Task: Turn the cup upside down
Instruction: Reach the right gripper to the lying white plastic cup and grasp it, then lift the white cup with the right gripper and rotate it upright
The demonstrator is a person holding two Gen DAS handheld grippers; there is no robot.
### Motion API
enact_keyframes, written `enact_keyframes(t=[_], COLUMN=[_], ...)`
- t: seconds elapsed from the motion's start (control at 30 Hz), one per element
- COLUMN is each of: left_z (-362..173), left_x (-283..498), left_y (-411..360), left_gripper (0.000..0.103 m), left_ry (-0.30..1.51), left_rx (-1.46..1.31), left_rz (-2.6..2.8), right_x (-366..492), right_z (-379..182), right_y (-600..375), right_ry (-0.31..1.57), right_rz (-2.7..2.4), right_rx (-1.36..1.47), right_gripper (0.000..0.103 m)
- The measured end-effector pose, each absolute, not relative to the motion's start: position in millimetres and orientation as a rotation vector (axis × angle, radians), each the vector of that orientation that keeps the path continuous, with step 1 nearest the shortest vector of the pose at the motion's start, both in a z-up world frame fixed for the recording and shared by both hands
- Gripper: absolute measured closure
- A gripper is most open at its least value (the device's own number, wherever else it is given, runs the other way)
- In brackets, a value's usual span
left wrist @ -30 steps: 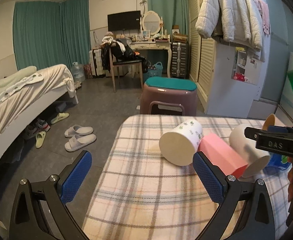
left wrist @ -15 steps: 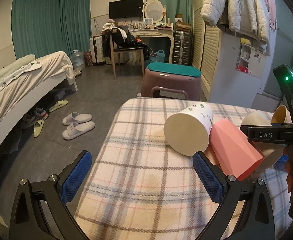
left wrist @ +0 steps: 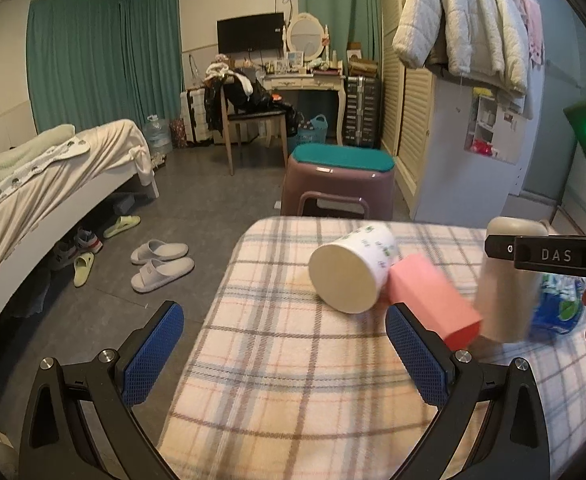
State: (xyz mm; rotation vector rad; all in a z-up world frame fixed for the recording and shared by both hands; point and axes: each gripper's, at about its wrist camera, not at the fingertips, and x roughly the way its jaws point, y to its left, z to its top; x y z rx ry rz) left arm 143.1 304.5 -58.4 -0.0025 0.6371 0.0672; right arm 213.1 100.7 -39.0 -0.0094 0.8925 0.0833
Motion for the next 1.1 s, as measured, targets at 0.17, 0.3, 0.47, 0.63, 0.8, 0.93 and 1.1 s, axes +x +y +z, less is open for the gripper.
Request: enact_keyframes(t=[0.17, 0.3, 0.47, 0.63, 0.8, 0.93, 1.1], left_z=[-36.7, -21.9, -7.0, -7.3, -18.0, -26.4, -36.9], left_x=[117.4, 97.5, 73.8, 63.4, 58.6, 60.8, 71.9], left_y=[300.8, 298.2, 298.9, 302.9, 304.4, 304.6, 305.4], left_gripper=[0.0, 0.0, 0.0, 0.0, 0.0, 0.0, 0.0], left_ry=[0.593, 0.559, 0.521, 0.526, 0.56, 0.585, 0.623], left_rx=[-0.004, -0.009, -0.023, -0.046, -0.063, -0.049, -0.031], left_rz=[0.055, 0.045, 0.034, 0.035, 0.042, 0.054, 0.078], right_x=[172.4, 138.8, 80.1, 34.2, 35.9, 64.4, 102.5], right_z=[-10.2, 10.4, 24.5, 4.4, -30.2, -56.7, -63.3], right_y=[103.5, 104.2, 107.9, 118.2, 124.4, 119.8, 112.2], right_ry=[0.832, 0.793, 0.787, 0.875, 0.985, 1.043, 1.018], right_rz=[0.098, 0.105, 0.144, 0.219, 0.263, 0.242, 0.213], right_rx=[-0.006, -0.013, -0.032, -0.059, -0.025, 0.038, 0.099], right_gripper=[0.031, 0.031, 0.031, 0.031, 0.031, 0.031, 0.031])
